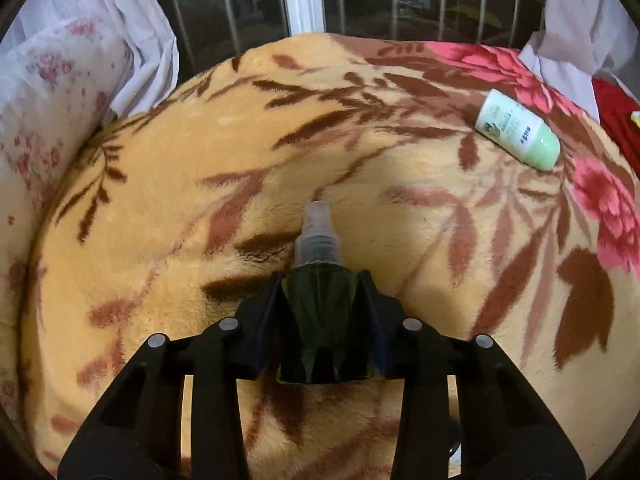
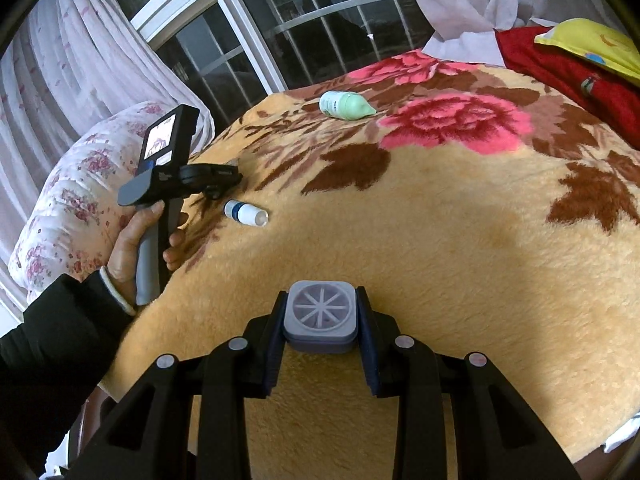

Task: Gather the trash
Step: 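Grasp the grey square cap with right tool while left tool grasps green spray bottle, then carry cap and spray bottle over the orange bin and open both tools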

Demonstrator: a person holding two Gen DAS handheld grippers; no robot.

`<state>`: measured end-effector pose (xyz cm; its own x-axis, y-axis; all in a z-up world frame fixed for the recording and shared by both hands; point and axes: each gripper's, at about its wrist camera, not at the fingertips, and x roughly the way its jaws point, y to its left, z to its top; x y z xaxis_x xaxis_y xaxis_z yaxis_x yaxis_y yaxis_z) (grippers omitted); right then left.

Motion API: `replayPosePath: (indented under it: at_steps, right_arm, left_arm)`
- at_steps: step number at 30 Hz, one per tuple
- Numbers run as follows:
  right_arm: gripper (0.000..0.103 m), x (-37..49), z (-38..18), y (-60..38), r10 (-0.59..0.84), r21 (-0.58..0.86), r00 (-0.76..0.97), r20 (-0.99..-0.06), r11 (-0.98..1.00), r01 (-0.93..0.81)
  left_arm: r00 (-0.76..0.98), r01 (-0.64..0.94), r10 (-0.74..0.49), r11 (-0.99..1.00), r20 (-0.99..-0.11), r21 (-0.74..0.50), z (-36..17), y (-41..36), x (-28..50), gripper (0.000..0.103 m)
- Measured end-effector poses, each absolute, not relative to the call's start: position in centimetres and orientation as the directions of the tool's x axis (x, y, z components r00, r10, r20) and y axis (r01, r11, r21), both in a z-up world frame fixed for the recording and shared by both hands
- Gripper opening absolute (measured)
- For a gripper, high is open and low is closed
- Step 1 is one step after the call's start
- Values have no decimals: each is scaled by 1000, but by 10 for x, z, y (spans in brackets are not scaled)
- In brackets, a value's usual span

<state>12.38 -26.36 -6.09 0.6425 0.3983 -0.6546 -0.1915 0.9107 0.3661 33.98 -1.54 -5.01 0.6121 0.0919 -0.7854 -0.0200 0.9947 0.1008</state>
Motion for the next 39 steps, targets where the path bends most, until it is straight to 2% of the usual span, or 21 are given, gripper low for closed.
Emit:
replayPosePath:
  at_steps: [9,18,26,32,39]
  right_arm:
    - [32,112,-51,-258,407,364,643,-649,908,-207]
    - [32,66,-26,-235,440,357,641,-629,896,-265]
    - [32,19,-8,-218,452,321,648,-613,892,-319]
    - [32,-24,-9,-213,460,281,625,-630,886,-369]
    - [32,-67,-51,-215,462,286,506,-728,876,-389]
  left_arm:
    - [628,-4,83,995,-774,104,-29,-24,290,37]
    - [691,10,51,997,-721,80,18,-17,175,37]
    - [728,33,13,998,-685,54,35,-14,85,37]
    - [728,78,-25,996,-685,47,23,-22,17,37]
    - [647,151,-81,988,-758,23,-30,-30,-51,37]
